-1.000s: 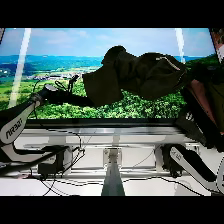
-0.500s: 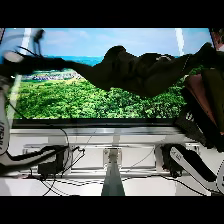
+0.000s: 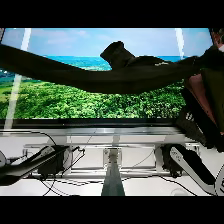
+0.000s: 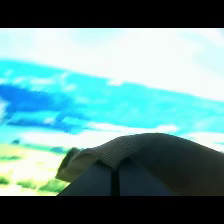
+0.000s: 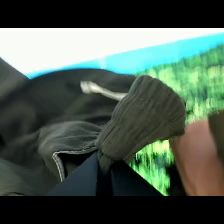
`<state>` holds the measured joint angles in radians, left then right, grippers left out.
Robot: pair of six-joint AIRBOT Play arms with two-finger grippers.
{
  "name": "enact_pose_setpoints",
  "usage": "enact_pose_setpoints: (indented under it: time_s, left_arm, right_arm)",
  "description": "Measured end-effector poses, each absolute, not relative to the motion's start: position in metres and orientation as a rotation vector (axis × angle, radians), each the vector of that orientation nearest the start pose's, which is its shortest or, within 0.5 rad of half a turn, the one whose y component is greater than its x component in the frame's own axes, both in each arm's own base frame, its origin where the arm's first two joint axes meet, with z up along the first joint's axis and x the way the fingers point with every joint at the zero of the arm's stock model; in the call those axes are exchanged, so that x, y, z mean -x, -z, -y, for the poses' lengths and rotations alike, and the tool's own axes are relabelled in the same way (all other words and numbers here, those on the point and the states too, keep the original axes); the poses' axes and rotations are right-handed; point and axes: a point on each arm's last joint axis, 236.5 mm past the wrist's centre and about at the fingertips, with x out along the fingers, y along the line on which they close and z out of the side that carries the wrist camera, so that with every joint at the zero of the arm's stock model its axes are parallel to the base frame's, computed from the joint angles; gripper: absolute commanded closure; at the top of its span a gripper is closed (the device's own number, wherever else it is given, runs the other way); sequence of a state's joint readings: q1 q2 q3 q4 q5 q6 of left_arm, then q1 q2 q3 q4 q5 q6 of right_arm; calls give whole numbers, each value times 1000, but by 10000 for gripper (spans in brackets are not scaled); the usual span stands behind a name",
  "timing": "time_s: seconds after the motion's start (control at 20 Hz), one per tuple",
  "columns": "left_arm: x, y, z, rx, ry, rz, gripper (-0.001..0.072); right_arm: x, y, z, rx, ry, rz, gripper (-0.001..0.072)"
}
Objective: Fold the clothes and pants, and hang the long-sleeved shirts on hangers.
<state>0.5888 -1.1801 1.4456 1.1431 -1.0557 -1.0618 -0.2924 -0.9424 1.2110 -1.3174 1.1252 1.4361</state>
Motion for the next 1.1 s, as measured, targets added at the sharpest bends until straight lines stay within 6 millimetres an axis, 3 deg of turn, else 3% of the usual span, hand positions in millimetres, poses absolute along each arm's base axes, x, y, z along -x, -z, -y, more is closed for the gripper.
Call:
enact_pose_setpoints:
  time_s: [0.15,0.25,0.45,0.55,0.65,0.8,0.9,1.1]
  left_arm:
    - [-382,-150,-201,53,-203,-845,685]
    - [-356,-106,-210,49,-241,-983,685]
    - [-278,-13,-232,37,-372,-1312,685]
    - [-238,17,-243,12,-425,-1452,684]
    - [-207,32,-255,-10,-470,-1550,684]
    - [-176,38,-273,-49,-527,-1630,684]
    - [-167,36,-285,-106,-547,-1653,683]
    - [-168,32,-305,-213,-556,-1644,684]
  right_arm:
    - [-328,-120,36,-224,8,-955,681]
    - [-293,-87,23,-241,-15,-1058,681]
    - [-219,-31,-2,-278,-63,-1275,680]
    - [-190,-13,-11,-292,-83,-1368,680]
    - [-169,-3,-13,-284,-88,-1445,680]
    - [-147,5,-9,-259,-75,-1526,680]
    - [-140,7,-7,-251,-69,-1551,680]
    - [-134,9,-5,-242,-63,-1575,680]
